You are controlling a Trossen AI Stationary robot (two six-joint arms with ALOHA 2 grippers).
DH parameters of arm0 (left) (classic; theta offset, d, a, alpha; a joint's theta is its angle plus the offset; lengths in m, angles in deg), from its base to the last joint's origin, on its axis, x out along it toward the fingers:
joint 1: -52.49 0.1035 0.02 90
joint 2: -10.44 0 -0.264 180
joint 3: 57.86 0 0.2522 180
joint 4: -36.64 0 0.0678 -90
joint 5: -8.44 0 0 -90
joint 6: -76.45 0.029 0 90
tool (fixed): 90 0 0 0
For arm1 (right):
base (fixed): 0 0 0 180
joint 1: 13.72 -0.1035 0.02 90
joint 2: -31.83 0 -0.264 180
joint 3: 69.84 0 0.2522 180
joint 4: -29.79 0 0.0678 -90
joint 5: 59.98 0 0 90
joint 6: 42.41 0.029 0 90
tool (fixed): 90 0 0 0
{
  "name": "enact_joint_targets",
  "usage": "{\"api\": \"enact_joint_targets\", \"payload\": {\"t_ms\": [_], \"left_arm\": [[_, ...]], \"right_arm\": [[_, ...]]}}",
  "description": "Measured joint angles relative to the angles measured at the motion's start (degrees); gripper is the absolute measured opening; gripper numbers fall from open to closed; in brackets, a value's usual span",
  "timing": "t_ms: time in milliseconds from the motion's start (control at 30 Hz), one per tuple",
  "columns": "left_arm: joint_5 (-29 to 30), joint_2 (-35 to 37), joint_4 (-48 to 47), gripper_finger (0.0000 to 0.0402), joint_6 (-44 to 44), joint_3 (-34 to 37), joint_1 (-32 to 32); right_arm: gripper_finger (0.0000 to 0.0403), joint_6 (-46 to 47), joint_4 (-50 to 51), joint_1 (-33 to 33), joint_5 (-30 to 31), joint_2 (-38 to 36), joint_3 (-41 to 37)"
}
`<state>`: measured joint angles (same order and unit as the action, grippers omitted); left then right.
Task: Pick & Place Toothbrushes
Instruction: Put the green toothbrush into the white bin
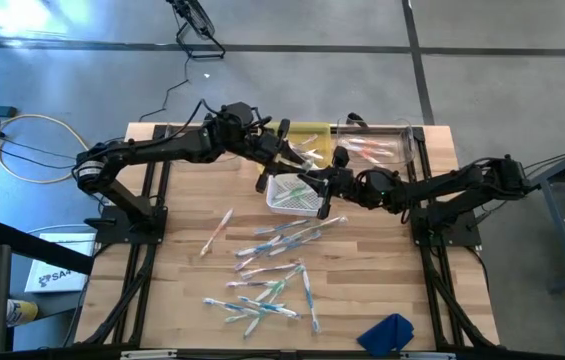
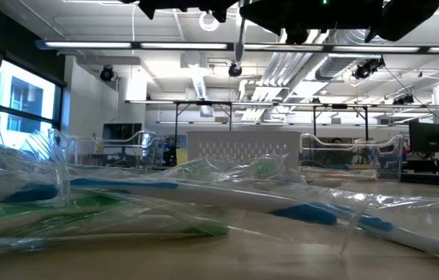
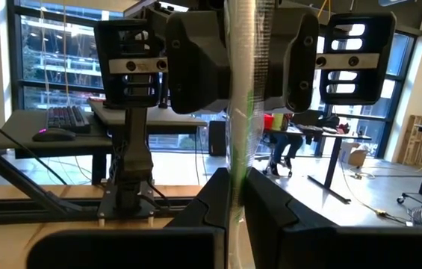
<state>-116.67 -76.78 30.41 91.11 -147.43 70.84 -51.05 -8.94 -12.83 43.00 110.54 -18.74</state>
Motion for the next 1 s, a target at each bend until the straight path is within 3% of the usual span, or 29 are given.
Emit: {"api": "enact_joint_targets", "payload": {"t_ms": [300, 700, 1000], "left_arm": [[0.2, 0.0, 0.0, 0.0076, 0.3, 0.0, 0.0], [1.4, 0.0, 0.0, 0.0195, 1.6, 0.0, 0.0], [1.2, 0.0, -5.0, 0.02, 1.6, 0.0, 0.0]], "right_arm": [[0.0015, 0.0, 0.2, 0.0, 0.0, 0.0, 0.0], [0.0015, 0.0, 0.6, 0.0, -0.2, 0.0, 0.0], [0.0015, -0.2, 0.6, 0.0, -0.1, 0.0, 0.0]]}}
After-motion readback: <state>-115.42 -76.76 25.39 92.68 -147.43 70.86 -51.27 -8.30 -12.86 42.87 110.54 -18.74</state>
